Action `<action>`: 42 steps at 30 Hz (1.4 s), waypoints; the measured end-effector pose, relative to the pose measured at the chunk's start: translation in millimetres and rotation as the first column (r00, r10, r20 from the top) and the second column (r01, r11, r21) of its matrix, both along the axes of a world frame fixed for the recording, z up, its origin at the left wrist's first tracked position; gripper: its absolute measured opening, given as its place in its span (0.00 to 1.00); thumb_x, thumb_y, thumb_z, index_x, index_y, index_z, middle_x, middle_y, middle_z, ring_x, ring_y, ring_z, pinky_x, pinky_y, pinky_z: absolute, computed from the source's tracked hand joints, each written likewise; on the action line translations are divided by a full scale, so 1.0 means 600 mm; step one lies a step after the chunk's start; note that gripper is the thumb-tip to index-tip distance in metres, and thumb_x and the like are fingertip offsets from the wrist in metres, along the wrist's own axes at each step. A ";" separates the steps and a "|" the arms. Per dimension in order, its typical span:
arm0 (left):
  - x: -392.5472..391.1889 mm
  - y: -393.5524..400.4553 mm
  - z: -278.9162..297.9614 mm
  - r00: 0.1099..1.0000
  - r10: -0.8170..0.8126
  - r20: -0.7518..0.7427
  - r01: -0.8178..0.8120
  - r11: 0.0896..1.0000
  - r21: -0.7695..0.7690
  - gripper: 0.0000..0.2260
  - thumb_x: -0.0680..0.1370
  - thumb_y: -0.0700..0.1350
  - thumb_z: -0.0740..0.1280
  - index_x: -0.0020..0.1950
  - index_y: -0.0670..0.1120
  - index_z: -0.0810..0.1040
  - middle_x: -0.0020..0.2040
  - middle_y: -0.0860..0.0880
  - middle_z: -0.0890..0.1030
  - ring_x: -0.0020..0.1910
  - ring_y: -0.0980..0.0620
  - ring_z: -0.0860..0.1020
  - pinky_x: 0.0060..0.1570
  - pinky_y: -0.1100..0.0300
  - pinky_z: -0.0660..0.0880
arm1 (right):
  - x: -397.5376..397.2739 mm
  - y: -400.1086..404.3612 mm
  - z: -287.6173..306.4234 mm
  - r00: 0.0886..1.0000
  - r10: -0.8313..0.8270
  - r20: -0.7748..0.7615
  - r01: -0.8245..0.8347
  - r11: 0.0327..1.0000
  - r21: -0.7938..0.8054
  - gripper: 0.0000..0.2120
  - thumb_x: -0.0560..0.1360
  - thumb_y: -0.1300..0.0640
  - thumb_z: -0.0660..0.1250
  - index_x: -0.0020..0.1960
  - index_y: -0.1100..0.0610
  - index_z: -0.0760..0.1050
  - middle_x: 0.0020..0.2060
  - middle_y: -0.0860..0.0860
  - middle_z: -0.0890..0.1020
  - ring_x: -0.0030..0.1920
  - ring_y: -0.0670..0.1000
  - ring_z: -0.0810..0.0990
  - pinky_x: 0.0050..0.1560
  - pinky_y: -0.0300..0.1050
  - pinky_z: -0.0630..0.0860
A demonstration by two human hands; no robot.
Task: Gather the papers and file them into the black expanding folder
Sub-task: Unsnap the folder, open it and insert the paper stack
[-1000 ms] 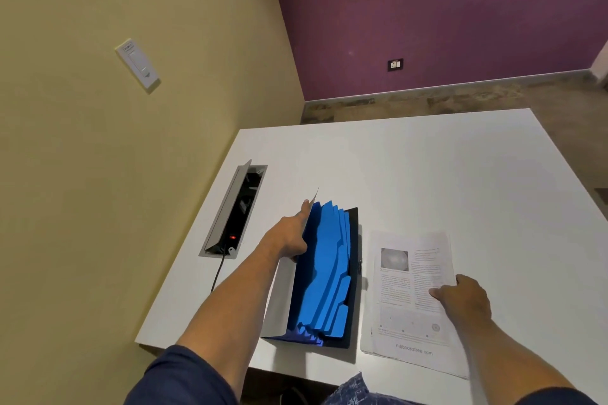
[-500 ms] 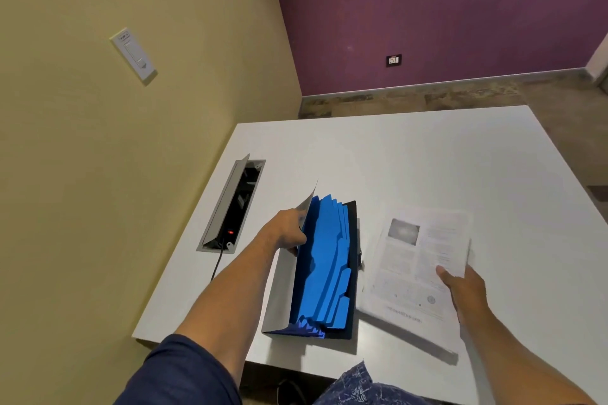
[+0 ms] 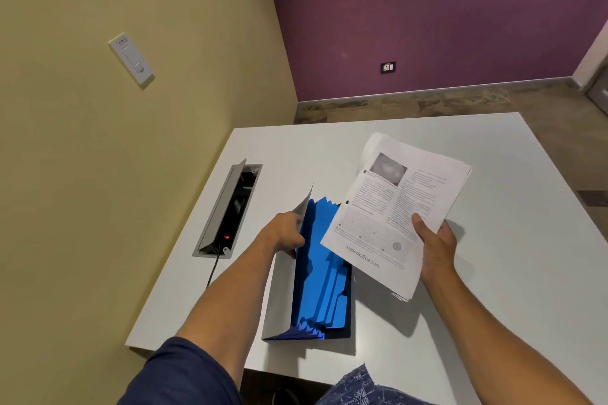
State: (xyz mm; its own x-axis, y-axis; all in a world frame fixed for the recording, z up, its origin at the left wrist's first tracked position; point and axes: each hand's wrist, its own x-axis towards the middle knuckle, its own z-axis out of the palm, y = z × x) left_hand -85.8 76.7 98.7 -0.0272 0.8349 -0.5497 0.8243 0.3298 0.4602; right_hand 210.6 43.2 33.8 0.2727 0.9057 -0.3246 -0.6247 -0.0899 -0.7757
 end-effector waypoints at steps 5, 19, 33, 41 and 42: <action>-0.002 -0.001 -0.003 1.000 -0.003 0.001 0.003 1.000 0.008 0.27 0.76 0.31 0.68 0.75 0.39 0.71 0.69 0.39 0.78 0.51 0.37 0.86 0.43 0.47 0.86 | -0.024 0.009 0.012 0.997 0.069 -0.020 -0.068 0.997 0.020 0.20 0.76 0.66 0.72 0.68 0.62 0.78 0.60 0.58 0.85 0.56 0.58 0.85 0.50 0.52 0.84; -0.004 -0.006 0.003 1.000 -0.015 0.010 0.015 1.000 0.021 0.24 0.75 0.31 0.69 0.71 0.37 0.73 0.65 0.38 0.79 0.50 0.38 0.85 0.38 0.51 0.86 | -0.036 -0.012 0.020 0.956 0.256 0.145 -0.260 0.966 0.010 0.14 0.79 0.63 0.69 0.62 0.52 0.79 0.49 0.43 0.87 0.47 0.43 0.87 0.50 0.41 0.82; -0.001 -0.001 -0.005 0.994 -0.038 -0.102 0.047 0.995 0.090 0.02 0.70 0.34 0.65 0.41 0.39 0.75 0.41 0.44 0.81 0.38 0.46 0.81 0.36 0.57 0.81 | -0.073 -0.034 -0.018 0.773 0.234 0.590 -0.244 0.968 -0.064 0.13 0.79 0.60 0.70 0.63 0.50 0.81 0.50 0.46 0.86 0.50 0.47 0.86 0.48 0.40 0.82; 0.021 -0.009 0.002 0.995 -0.031 -0.096 0.045 0.988 0.148 0.12 0.77 0.36 0.69 0.37 0.46 0.70 0.36 0.49 0.75 0.36 0.49 0.77 0.31 0.62 0.75 | -0.136 -0.030 0.013 0.492 0.446 0.748 -0.493 0.851 -0.184 0.17 0.81 0.55 0.65 0.69 0.51 0.77 0.56 0.48 0.84 0.49 0.44 0.83 0.41 0.30 0.75; 0.021 -0.008 0.000 0.996 -0.020 -0.085 0.033 0.988 0.150 0.10 0.76 0.36 0.69 0.38 0.45 0.73 0.37 0.48 0.77 0.36 0.48 0.79 0.33 0.59 0.80 | -0.140 -0.029 0.015 0.450 0.470 0.760 -0.519 0.830 -0.206 0.16 0.82 0.54 0.64 0.69 0.51 0.77 0.57 0.49 0.84 0.50 0.46 0.83 0.40 0.31 0.75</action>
